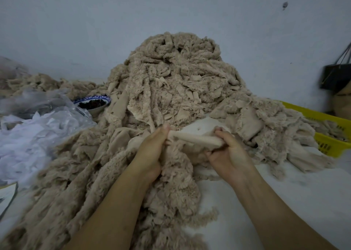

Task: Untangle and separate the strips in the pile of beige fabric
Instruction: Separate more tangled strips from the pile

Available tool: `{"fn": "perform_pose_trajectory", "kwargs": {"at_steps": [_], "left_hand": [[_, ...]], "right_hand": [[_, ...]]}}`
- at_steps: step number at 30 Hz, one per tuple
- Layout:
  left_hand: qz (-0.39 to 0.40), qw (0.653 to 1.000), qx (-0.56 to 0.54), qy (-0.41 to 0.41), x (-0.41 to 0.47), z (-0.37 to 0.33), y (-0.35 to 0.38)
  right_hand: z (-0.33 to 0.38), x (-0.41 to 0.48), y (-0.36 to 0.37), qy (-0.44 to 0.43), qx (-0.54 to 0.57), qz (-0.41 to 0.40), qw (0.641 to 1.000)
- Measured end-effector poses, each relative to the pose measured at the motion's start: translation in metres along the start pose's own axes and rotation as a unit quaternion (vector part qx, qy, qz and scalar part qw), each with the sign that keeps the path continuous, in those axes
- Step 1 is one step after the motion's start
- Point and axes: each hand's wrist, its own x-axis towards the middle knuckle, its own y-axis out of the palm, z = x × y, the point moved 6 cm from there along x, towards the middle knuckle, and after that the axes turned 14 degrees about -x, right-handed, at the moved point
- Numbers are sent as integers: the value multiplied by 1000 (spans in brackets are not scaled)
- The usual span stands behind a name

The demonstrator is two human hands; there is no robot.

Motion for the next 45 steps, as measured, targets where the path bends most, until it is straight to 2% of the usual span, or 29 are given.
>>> {"fn": "perform_pose_trajectory", "kwargs": {"at_steps": [3,6,8,9,10,11,13,15,17,19,23,28,30,32,33,35,36,40,45], "left_hand": [[19,988,-147,-32,4,-3,-2],[12,956,-291,-43,9,-7,-8],[10,947,-317,-45,11,-9,-13],[2,971,-234,-43,12,-9,-16],[-14,996,-80,-24,10,-11,-19],[-28,995,96,11,8,-13,-19],[-21,934,340,109,-1,-17,-4],[82,885,440,125,-9,-3,20],[183,832,515,98,-14,20,33],[220,809,535,109,-15,27,37],[226,819,515,115,-14,28,35],[167,872,433,156,-10,20,27],[110,927,334,131,-6,12,19],[35,981,172,83,-1,5,5],[-5,996,77,54,4,2,-2],[-45,997,-70,-11,9,2,-13],[-46,993,-100,-35,10,3,-15],[-35,986,-137,-93,12,7,-17],[-80,982,-138,-105,16,8,-27]], "right_hand": [[6,-1,-3,-14,7,-16,1000],[9,1,-7,-23,-4,-21,1000],[7,1,-9,-14,-18,-23,999],[6,1,-8,-12,-28,-21,999],[6,1,-8,-15,-49,-25,998],[6,-1,-8,-21,-83,-34,996],[5,-3,-10,-35,-215,-68,974],[0,-8,-8,-41,-354,-85,931],[-8,-15,1,-35,-413,-32,909],[-16,-19,8,-20,-434,30,900],[-20,-12,2,10,-433,59,899],[-30,-10,10,-14,-376,104,921],[-25,-7,8,-29,-337,49,940],[-17,-1,-6,-28,-280,-44,959],[-12,1,-12,-30,-266,-79,960],[-5,2,-19,-36,-276,-111,954],[-4,2,-19,-41,-279,-115,952],[-6,0,-11,-43,-218,-69,972],[2,1,-9,-43,-151,0,988]]}}
